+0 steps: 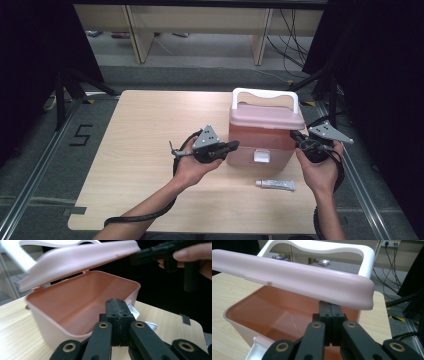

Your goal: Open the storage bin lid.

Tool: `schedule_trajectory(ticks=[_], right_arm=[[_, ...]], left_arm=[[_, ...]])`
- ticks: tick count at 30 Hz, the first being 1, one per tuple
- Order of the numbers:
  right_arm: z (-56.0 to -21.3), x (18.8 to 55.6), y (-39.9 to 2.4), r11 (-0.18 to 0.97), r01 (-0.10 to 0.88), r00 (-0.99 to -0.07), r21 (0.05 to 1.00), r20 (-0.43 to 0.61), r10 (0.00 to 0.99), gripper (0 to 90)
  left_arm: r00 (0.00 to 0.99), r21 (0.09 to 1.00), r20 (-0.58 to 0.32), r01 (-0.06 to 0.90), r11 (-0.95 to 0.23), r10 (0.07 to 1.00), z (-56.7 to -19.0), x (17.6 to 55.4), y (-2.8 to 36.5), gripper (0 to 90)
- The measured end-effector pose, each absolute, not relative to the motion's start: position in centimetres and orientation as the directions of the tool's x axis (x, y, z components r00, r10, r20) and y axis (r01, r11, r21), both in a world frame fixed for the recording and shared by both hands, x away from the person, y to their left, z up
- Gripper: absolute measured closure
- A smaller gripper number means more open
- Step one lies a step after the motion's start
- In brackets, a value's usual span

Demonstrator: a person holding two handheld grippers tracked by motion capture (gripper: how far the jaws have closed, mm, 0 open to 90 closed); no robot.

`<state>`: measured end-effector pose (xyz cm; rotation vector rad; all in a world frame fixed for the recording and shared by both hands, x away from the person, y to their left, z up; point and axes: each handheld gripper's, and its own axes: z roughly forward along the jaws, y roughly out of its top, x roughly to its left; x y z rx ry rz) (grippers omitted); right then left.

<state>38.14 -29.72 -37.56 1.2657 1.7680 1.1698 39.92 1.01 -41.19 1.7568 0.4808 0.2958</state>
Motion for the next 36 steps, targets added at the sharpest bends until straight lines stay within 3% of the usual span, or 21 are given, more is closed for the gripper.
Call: schedule_trajectory(ticks=[22,36], right_arm=[[-37.1,39.0,-29.7,0.135,0.355,-0.325,0.925,-0.014,0.946,90.0],[-36.9,39.2,-29.7,0.133,0.353,-0.328,0.926,-0.010,0.945,90.0]], left_arm=[[0.924,0.962,0.060,0.047,-0.268,0.377,-45.2,40.3,-5.0,89.5],[0.919,0.950,0.119,0.004,-0.311,0.377,-46.1,40.7,-6.9,89.5]])
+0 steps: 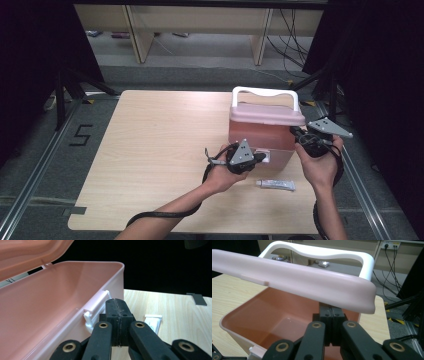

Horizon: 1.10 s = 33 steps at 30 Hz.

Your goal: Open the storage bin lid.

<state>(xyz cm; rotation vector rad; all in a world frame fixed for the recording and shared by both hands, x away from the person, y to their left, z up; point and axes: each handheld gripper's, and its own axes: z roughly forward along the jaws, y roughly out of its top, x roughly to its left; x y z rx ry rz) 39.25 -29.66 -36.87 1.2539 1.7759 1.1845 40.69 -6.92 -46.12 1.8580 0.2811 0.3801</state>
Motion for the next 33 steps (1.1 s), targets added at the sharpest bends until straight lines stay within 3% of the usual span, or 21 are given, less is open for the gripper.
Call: schedule_trajectory(ticks=[12,14,16,33], right_arm=[[-36.9,39.4,-29.5,0.149,0.326,-0.319,0.933,-0.040,0.947,90.0],[-36.7,39.2,-29.3,0.111,0.375,-0.312,0.920,0.013,0.950,90.0],[-36.7,39.6,-29.5,0.145,0.334,-0.322,0.931,-0.031,0.946,90.0],[-35.1,40.7,-29.5,0.128,0.288,-0.285,0.949,-0.043,0.957,90.0]], left_arm=[[0.912,0.953,0.119,0.006,-0.303,0.393,-46.4,40.9,-7.1,89.6],[0.912,0.952,0.121,0.005,-0.305,0.393,-46.4,40.9,-7.1,89.6],[0.912,0.953,0.119,0.007,-0.304,0.392,-46.4,40.9,-7.1,89.6],[0.913,0.955,0.103,0.021,-0.297,0.396,-46.5,40.9,-7.1,89.6]])
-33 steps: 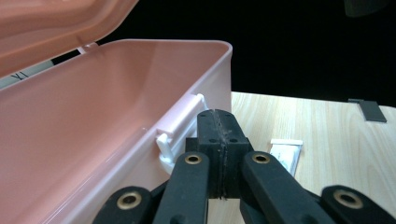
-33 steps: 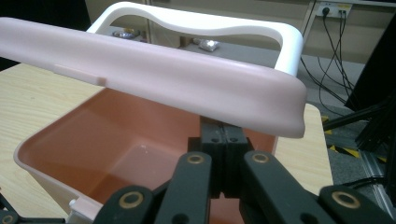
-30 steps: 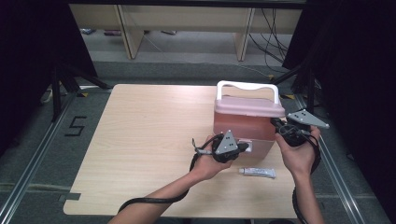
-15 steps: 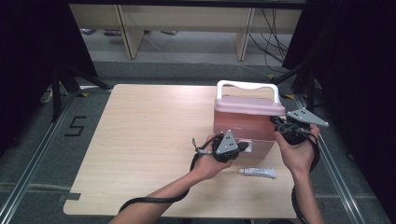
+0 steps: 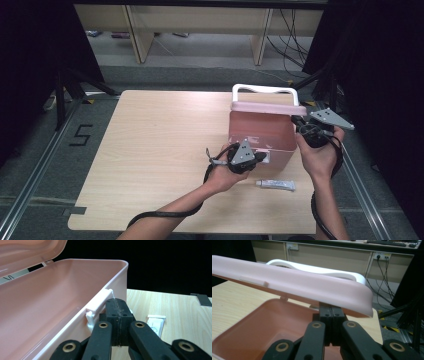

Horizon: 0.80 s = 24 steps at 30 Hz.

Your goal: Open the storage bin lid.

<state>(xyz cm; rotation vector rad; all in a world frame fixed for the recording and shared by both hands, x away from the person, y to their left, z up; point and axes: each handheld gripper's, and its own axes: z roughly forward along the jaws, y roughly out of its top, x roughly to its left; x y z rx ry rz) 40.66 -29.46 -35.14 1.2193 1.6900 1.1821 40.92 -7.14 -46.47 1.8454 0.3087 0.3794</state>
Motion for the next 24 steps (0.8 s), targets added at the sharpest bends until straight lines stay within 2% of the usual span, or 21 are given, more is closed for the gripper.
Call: schedule_trajectory(ticks=[7,8,10,14,24], right_arm=[[-35.1,41.0,-29.3,0.101,0.274,-0.262,0.956,-0.026,0.965,90.0],[-35.0,41.2,-29.5,0.127,0.262,-0.268,0.957,-0.054,0.962,90.0],[-35.0,41.3,-29.3,0.091,0.273,-0.252,0.958,-0.020,0.967,90.0],[-34.8,41.8,-29.5,0.115,0.253,-0.253,0.961,-0.049,0.966,90.0],[-34.0,42.9,-29.5,0.103,0.244,-0.233,0.964,-0.045,0.971,90.0]], left_arm=[[0.912,0.956,0.098,0.024,-0.291,0.398,-46.5,40.9,-7.2,89.5],[0.912,0.956,0.099,0.023,-0.291,0.397,-46.5,40.9,-7.2,89.5],[0.912,0.957,0.098,0.024,-0.290,0.398,-46.5,40.9,-7.2,89.5],[0.912,0.957,0.098,0.024,-0.289,0.399,-46.5,40.9,-7.2,89.5],[0.911,0.957,0.098,0.024,-0.289,0.400,-46.5,40.9,-7.3,89.5]])
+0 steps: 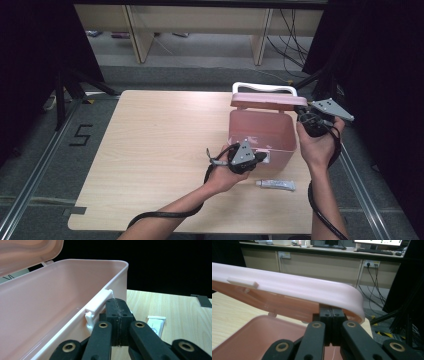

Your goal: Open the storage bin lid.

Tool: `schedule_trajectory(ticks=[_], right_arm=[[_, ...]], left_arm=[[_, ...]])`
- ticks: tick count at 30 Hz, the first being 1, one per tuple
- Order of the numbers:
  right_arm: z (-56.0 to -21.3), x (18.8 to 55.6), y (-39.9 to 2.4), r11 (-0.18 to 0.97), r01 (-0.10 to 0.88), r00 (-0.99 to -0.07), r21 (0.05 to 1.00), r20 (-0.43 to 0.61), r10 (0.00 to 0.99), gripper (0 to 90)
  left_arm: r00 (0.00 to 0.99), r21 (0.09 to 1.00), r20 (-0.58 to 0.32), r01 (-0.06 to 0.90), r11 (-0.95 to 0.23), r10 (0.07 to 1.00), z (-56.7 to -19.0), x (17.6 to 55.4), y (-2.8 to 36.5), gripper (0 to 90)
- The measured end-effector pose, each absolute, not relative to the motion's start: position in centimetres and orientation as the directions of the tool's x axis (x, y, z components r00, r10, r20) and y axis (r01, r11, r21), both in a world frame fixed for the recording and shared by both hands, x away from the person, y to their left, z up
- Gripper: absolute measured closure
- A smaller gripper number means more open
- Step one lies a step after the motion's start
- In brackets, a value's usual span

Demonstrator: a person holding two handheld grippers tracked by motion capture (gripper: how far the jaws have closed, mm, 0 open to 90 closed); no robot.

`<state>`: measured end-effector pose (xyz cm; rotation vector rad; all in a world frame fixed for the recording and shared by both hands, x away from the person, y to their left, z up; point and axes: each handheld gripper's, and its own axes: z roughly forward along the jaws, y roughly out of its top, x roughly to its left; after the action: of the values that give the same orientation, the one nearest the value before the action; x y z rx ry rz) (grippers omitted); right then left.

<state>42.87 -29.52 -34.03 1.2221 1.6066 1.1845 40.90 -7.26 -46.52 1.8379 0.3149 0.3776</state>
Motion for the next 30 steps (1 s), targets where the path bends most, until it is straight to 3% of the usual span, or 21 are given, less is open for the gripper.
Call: schedule_trajectory(ticks=[30], right_arm=[[-33.2,45.7,-29.1,0.058,0.222,-0.210,0.973,-0.011,0.978,90.0]], left_arm=[[0.913,0.955,0.096,0.028,-0.294,0.397,-46.5,40.9,-7.3,89.4]])
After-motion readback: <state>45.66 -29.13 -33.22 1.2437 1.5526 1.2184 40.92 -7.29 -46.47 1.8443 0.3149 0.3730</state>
